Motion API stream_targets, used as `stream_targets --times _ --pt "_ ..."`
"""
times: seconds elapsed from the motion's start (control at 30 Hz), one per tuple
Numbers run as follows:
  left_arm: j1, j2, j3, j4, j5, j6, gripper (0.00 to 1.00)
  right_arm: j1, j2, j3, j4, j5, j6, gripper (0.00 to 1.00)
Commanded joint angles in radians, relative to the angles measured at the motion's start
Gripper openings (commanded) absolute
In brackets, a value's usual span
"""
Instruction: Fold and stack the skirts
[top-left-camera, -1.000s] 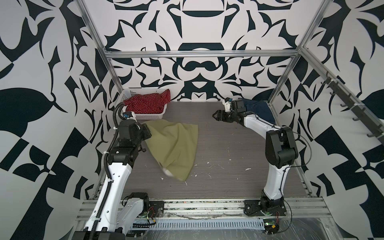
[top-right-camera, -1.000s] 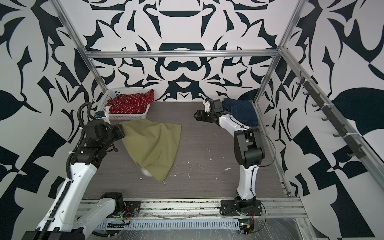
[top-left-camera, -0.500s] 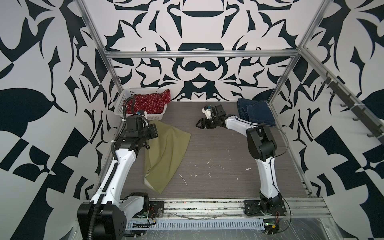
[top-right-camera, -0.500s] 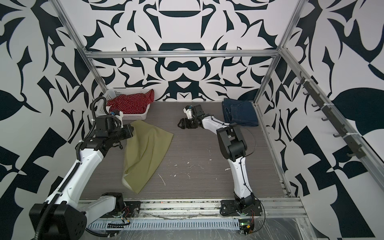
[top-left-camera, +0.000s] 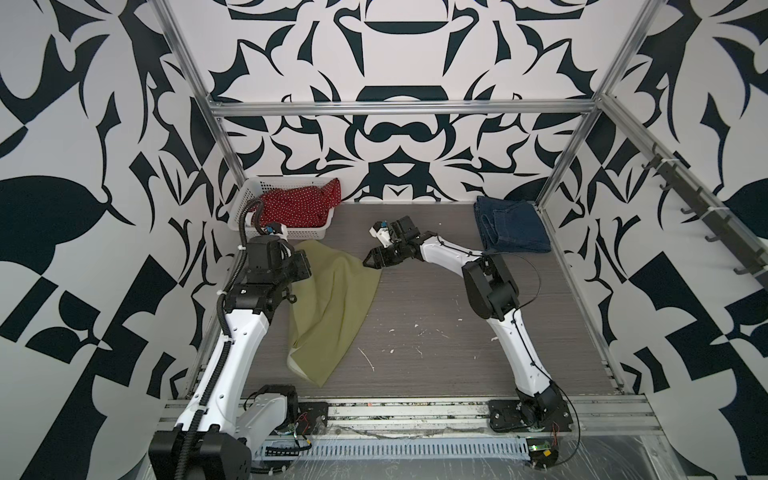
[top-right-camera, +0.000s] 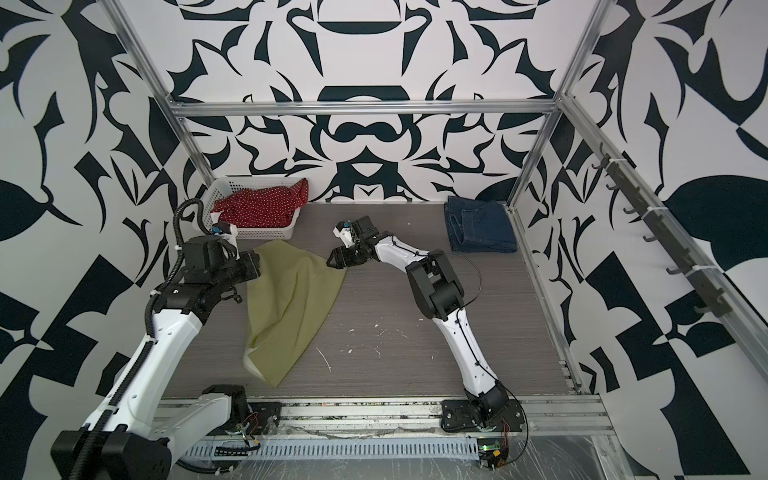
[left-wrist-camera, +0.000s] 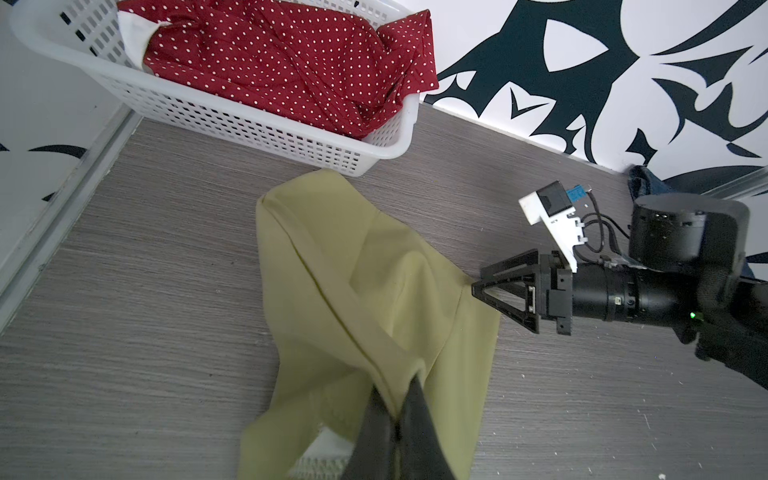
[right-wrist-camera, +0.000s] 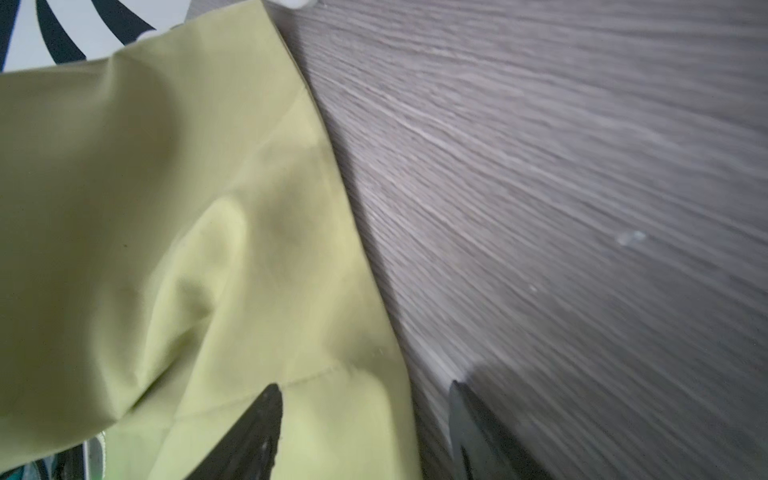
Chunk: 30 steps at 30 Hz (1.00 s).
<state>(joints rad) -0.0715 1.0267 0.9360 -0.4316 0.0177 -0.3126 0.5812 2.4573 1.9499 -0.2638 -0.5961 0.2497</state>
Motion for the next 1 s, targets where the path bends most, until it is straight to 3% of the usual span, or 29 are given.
stream_targets --times 0.0,0.13,0.27,0.37,0.53,0.67,0.8,0.97 --pt "0.002 -0.001 -0.013 0.019 -0.011 0.01 0.0 0.006 -0.001 0.023 -0.05 -0.014 -0.005 0.52" --pt "0.002 0.007 -0.012 0.034 -0.006 0.006 0.0 0.005 -0.045 -0.019 -0.024 -0.009 -0.011 0.35" --pt "0.002 0.027 -0.012 0.07 0.022 -0.013 0.0 -0.004 -0.117 -0.093 -0.026 0.041 -0.01 0.1" --pt "0.002 0.05 -0.017 0.098 0.053 -0.035 0.0 -0.042 -0.214 -0.237 0.061 0.046 0.054 0.02" --pt "0.002 0.111 -0.028 0.135 0.126 -0.052 0.0 -0.149 -0.405 -0.554 0.276 0.024 0.209 0.0" --pt "0.0 0.175 -0.019 0.179 0.197 -0.067 0.0 -0.216 -0.603 -0.815 0.311 0.125 0.265 0.0" --pt "-0.005 0.257 0.011 0.206 0.238 -0.074 0.0 -0.223 -0.806 -1.023 0.151 0.301 0.262 0.0" --pt "-0.01 0.389 0.067 0.215 0.266 -0.073 0.0 -0.221 -1.022 -1.247 0.032 0.416 0.337 0.0"
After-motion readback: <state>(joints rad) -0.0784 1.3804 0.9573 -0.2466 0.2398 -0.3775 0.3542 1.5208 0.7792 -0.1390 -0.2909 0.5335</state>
